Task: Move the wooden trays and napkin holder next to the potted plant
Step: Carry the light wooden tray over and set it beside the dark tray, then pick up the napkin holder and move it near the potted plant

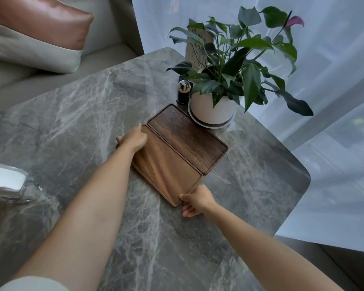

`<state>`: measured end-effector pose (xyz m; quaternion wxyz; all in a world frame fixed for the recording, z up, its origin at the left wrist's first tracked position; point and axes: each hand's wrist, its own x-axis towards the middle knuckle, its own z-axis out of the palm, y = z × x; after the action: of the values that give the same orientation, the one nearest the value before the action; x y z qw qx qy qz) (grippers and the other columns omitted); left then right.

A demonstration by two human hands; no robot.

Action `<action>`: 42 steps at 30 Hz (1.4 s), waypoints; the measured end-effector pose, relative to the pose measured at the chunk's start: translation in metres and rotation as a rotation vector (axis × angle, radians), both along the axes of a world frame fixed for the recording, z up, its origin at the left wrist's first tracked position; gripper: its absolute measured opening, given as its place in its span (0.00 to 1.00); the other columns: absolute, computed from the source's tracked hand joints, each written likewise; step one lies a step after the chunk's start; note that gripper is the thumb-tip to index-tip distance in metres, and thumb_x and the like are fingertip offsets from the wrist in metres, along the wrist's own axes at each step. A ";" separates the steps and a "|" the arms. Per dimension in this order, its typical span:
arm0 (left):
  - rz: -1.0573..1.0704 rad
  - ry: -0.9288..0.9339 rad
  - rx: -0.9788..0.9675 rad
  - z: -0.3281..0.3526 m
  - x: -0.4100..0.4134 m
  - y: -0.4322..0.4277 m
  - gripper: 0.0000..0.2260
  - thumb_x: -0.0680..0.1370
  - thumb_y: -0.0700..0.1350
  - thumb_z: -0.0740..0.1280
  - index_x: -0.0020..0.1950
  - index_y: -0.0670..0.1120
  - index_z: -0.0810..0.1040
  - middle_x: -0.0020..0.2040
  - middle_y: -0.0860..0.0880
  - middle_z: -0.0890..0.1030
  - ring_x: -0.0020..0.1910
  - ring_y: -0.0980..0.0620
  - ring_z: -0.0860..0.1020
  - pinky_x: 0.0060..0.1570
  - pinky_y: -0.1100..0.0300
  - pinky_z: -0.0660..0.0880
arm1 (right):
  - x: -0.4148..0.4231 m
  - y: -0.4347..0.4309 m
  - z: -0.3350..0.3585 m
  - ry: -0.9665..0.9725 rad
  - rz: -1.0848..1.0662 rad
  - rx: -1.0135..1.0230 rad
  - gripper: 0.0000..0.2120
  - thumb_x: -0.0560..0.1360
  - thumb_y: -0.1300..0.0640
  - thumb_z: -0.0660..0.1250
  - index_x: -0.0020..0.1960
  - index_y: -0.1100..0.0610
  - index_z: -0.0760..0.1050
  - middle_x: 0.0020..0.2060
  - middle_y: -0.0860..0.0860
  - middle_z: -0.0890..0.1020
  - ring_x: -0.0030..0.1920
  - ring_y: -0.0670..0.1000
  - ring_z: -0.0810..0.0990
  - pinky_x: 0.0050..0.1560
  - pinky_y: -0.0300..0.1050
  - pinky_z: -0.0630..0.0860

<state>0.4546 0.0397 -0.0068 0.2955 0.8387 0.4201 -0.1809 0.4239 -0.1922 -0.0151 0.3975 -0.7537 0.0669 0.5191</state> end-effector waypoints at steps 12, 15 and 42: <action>-0.218 0.003 0.007 0.000 0.002 0.009 0.26 0.80 0.47 0.49 0.77 0.47 0.44 0.79 0.51 0.45 0.78 0.53 0.45 0.74 0.44 0.42 | -0.003 0.008 0.006 0.006 0.008 -0.015 0.14 0.76 0.60 0.64 0.33 0.63 0.70 0.25 0.58 0.76 0.15 0.46 0.75 0.20 0.38 0.76; -0.184 -0.047 0.001 0.003 -0.003 0.010 0.26 0.81 0.50 0.49 0.77 0.47 0.43 0.79 0.49 0.43 0.78 0.51 0.43 0.74 0.43 0.42 | -0.003 0.005 0.011 -0.086 0.034 -0.041 0.15 0.76 0.58 0.63 0.33 0.64 0.71 0.25 0.57 0.76 0.15 0.46 0.75 0.21 0.39 0.77; 0.037 -0.358 0.470 0.169 -0.260 0.120 0.31 0.80 0.53 0.55 0.76 0.47 0.41 0.78 0.47 0.40 0.77 0.51 0.41 0.75 0.49 0.40 | -0.087 0.201 0.171 -1.261 0.903 0.145 0.39 0.78 0.43 0.52 0.75 0.62 0.34 0.76 0.59 0.37 0.76 0.55 0.37 0.77 0.49 0.40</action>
<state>0.1951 0.1602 0.1624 0.1659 0.8950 0.4068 0.0775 0.3366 0.0084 0.1560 0.1589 -0.8330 -0.5191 0.1070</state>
